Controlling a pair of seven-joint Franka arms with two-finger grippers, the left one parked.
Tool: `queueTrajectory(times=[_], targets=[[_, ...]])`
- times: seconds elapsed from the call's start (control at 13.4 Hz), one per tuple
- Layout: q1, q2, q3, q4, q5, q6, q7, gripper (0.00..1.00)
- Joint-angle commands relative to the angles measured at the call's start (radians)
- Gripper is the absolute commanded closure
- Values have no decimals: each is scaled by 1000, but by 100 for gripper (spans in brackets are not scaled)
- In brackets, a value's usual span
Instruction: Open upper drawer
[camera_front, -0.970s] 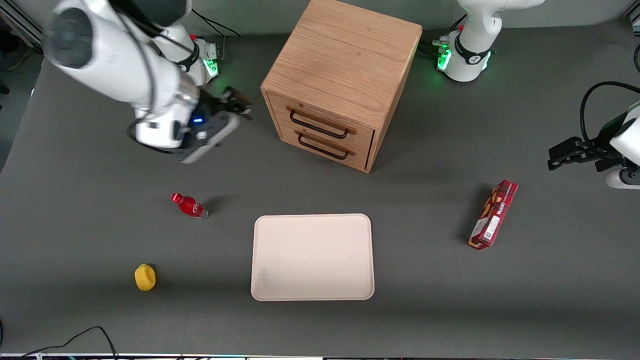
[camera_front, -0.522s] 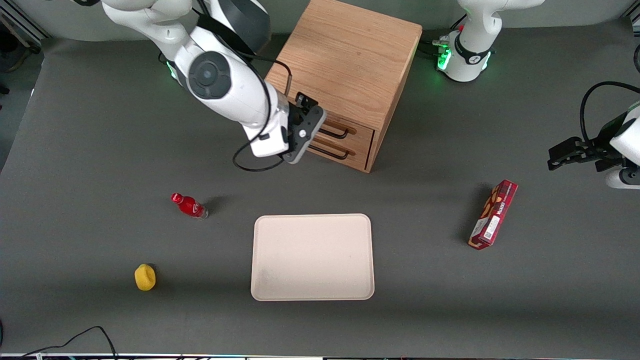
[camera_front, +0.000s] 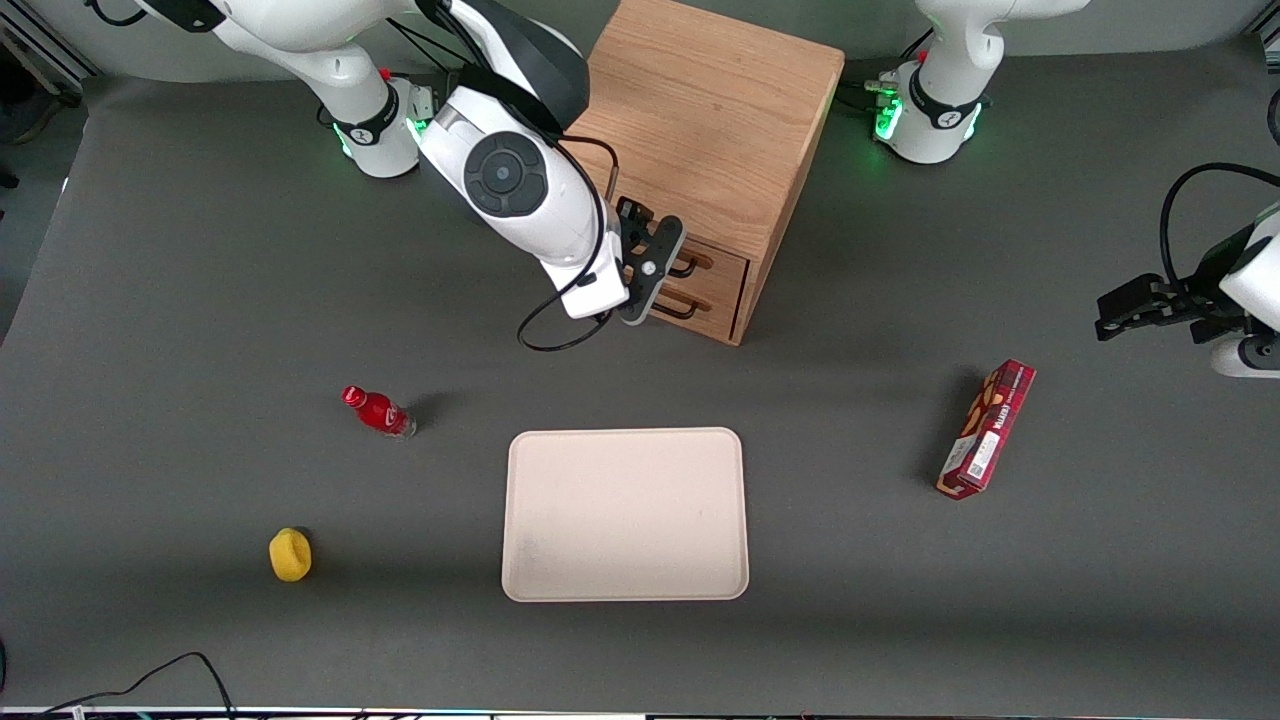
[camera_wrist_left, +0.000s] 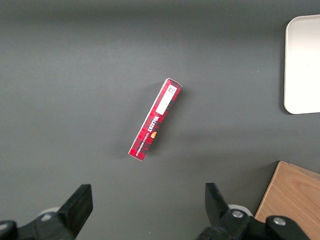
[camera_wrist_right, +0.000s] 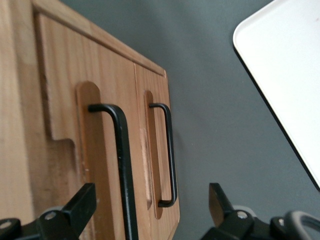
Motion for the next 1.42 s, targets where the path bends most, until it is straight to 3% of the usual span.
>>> queueTrajectory(times=[0.0,0.82,1.34], targets=[[-5,-7,8,-52,-22,48,-20,0],[-25,19,-18,-94,-46,195,-170,0],[-26,19,-147,-56,-33,258,-223,0]])
